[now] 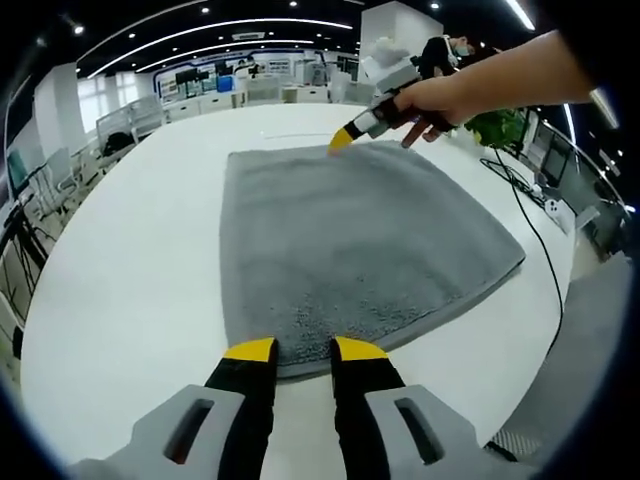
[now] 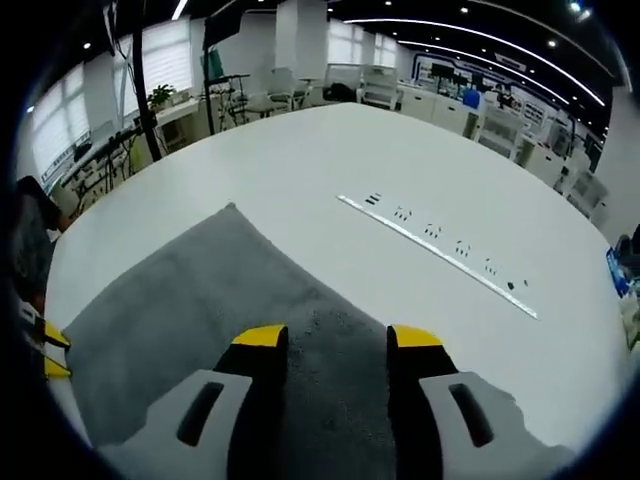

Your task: Fold the towel on the table until its edges align and the towel forms a compact rectangular stack.

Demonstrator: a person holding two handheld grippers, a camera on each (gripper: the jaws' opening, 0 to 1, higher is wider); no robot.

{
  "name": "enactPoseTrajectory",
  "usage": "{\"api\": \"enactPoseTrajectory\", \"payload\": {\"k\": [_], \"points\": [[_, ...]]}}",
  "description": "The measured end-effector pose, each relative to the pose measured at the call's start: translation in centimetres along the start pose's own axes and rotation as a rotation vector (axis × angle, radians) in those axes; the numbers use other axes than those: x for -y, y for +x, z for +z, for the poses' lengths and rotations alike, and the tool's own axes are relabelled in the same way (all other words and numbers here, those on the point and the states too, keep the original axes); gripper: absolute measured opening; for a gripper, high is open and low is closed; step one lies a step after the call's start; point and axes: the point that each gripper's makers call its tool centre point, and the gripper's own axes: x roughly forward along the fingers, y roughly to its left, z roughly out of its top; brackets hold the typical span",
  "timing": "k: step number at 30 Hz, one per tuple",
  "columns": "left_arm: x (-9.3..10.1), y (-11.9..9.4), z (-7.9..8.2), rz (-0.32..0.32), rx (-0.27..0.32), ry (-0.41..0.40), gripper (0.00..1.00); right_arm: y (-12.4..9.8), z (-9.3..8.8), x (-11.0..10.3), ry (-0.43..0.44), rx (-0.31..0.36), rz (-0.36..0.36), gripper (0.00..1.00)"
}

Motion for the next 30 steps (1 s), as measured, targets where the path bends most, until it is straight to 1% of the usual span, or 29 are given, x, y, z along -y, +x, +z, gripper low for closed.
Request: {"api": "enactPoseTrajectory", "payload": {"k": [3,4,5,7,9,10,11,12,14,17,19,20,21,23,24,25,27,30], "points": [[-0.1,-0.1,0.5,-0.001,0.004,-0.012,0.22,-0.8,-0.6,1.1,0.003,0.009,-0.005,0.4],[0.0,-0.1,0.8,-0.004,0.012,-0.015,0.22,-1.0,-1.1,1.5,0.004,-0.003,-0.002,0.41],[0.1,0.0,0.8,-0.009,0.007,-0.016,0.22,-1.1,-1.4,1.8,0.013,-0.011,-0.002,0.42],[0.2,0.0,1.0,-0.013,0.004,-0.014,0.22,-1.6,-2.0,1.9,0.022,-0.016,0.01,0.42],[0.9,-0.1,1.6,-0.029,0.02,-0.009,0.23,-1.9,-2.3,2.2,0.022,-0.017,0.011,0.42],[1.4,-0.2,2.0,-0.038,0.026,0.003,0.23,-2.0,-2.5,2.3,0.029,-0.013,0.017,0.42],[2.0,-0.2,2.6,-0.051,0.042,0.042,0.23,-2.1,-2.7,2.5,0.032,-0.014,0.016,0.42],[2.5,-0.3,2.9,-0.059,0.049,0.058,0.23,-2.2,-3.0,2.6,0.032,-0.02,0.017,0.42],[3.1,-0.4,3.2,-0.066,0.057,0.066,0.24,-2.5,-3.4,2.9,0.037,-0.026,0.021,0.42],[2.7,-0.3,2.6,-0.047,0.037,0.068,0.26,-2.8,-3.7,3.2,0.034,-0.027,0.025,0.42],[1.8,0.1,1.7,-0.025,0.014,0.066,0.3,-2.9,-4.1,3.6,0.03,-0.037,0.028,0.41],[1.6,0.4,1.0,-0.03,-0.016,0.049,0.31,-2.9,-4.4,3.8,0.032,-0.042,0.029,0.41],[1.6,0.5,0.7,-0.038,-0.028,0.041,0.32,-2.8,-4.7,4.0,0.042,-0.046,0.032,0.41],[1.4,0.8,0.5,-0.035,-0.034,0.053,0.32,-2.8,-5.1,4.4,0.059,-0.034,0.029,0.41],[1.5,0.9,0.2,-0.04,-0.042,0.057,0.32,-2.8,-5.4,4.5,0.064,-0.04,0.029,0.41],[1.6,0.8,0.3,-0.041,-0.039,0.058,0.32,-2.8,-6.2,4.6,0.069,-0.067,0.032,0.4],[1.7,0.8,0.3,-0.042,-0.044,0.065,0.32,-2.8,-6.9,4.8,0.051,-0.072,0.031,0.4],[2.0,0.5,0.3,-0.048,-0.063,0.063,0.32,-3.0,-7.0,5.1,0.063,-0.055,0.033,0.4]]}}
